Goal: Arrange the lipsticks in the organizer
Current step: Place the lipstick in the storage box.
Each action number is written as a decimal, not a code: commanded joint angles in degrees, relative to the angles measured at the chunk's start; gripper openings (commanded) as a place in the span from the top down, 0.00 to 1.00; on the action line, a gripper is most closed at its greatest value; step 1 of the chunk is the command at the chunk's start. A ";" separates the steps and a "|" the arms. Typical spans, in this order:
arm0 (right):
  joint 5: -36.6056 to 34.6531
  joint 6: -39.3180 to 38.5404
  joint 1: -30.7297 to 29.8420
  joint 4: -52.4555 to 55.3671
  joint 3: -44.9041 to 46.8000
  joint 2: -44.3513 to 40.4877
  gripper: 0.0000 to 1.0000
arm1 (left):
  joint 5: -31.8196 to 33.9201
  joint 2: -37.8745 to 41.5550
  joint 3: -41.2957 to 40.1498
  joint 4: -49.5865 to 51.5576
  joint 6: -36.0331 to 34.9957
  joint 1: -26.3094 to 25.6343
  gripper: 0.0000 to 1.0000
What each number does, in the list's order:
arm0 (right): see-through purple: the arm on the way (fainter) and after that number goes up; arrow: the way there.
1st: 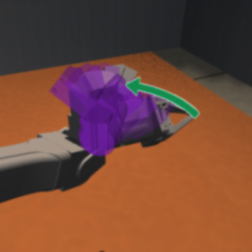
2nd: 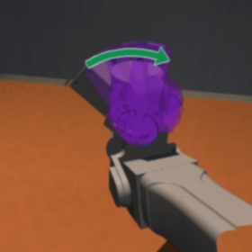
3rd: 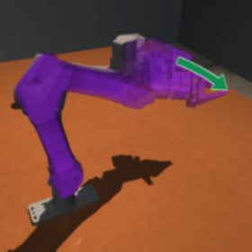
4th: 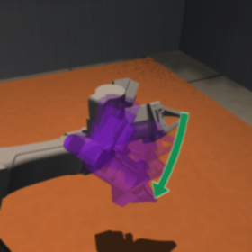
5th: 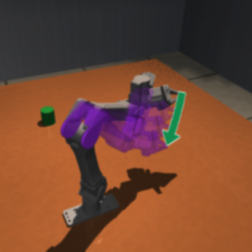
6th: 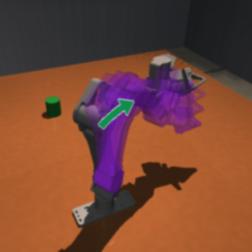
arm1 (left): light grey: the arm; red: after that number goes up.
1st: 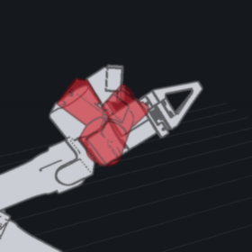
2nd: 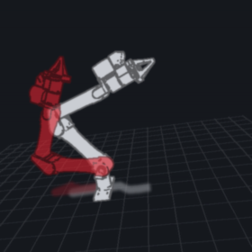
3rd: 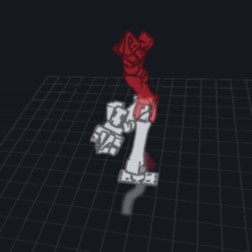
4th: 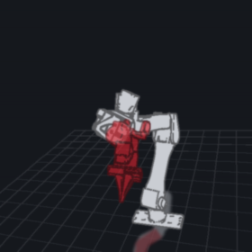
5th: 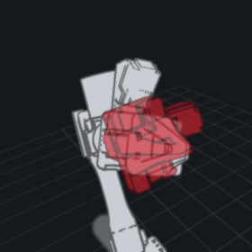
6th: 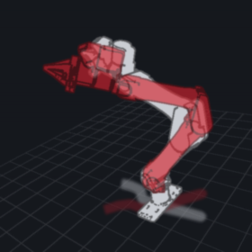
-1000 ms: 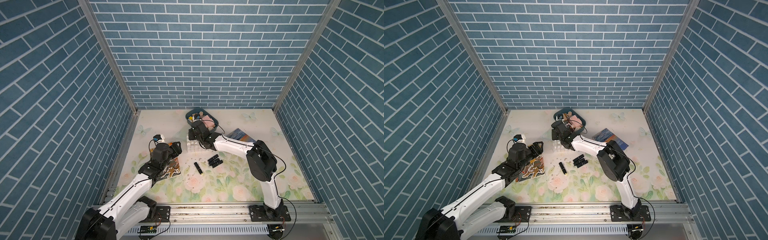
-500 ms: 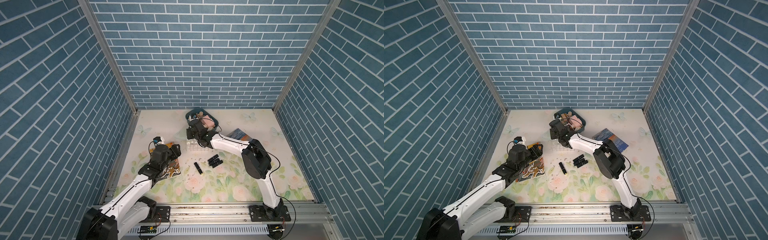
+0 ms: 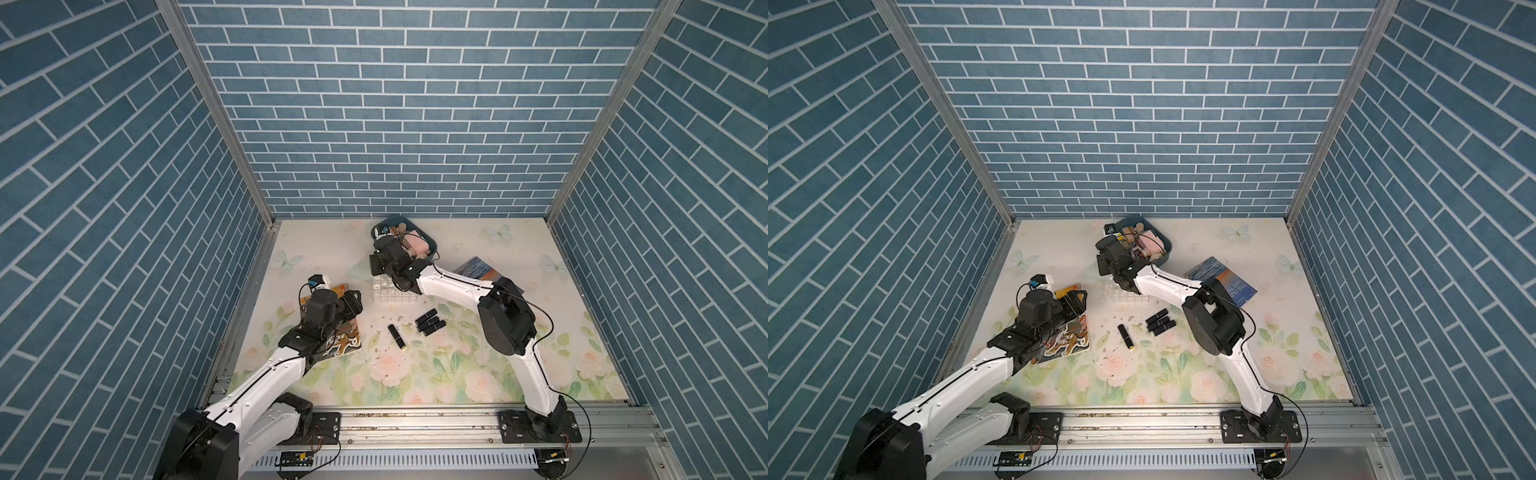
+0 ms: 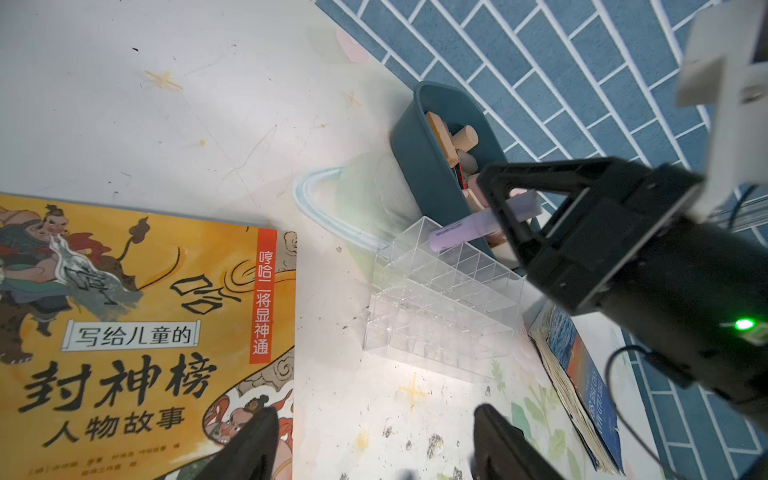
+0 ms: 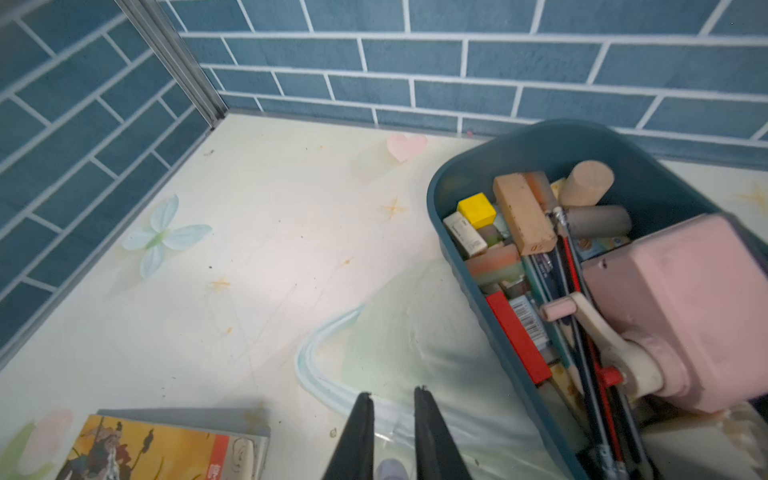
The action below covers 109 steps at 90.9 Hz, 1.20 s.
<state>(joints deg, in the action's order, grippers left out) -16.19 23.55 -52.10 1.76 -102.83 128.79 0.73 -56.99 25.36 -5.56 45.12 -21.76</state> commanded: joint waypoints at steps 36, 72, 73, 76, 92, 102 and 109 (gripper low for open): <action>0.76 -1.59 -0.10 4.04 -3.12 4.15 1.00 | -1.33 0.26 -1.79 -1.81 -0.90 0.90 0.23; 2.16 -1.20 -0.37 4.79 -4.12 4.41 0.99 | -1.32 1.74 -2.29 -1.08 -0.42 0.93 0.23; 2.14 -1.21 -0.37 4.81 -4.08 4.43 0.99 | -1.33 1.72 -2.31 -1.10 -0.45 0.88 0.23; 2.12 -1.24 -0.42 4.98 -4.05 4.58 0.99 | -1.28 1.81 -2.40 -1.19 -0.39 0.92 0.23; 2.74 -0.78 -0.64 5.46 -3.66 3.94 0.98 | -1.26 2.20 -2.78 -1.33 -0.28 0.88 0.23; 2.54 -1.10 -0.97 5.54 -3.53 4.03 0.98 | -1.41 1.98 -2.78 -1.53 -0.11 0.90 0.23; 2.18 -1.22 -0.94 6.65 -4.12 4.66 0.98 | -1.51 1.95 -2.79 -1.51 0.05 0.88 0.23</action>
<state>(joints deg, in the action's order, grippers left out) -14.33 23.53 -52.34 5.48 -105.45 132.16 -0.30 -55.44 23.24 -6.79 45.25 -21.28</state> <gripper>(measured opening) 0.190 0.772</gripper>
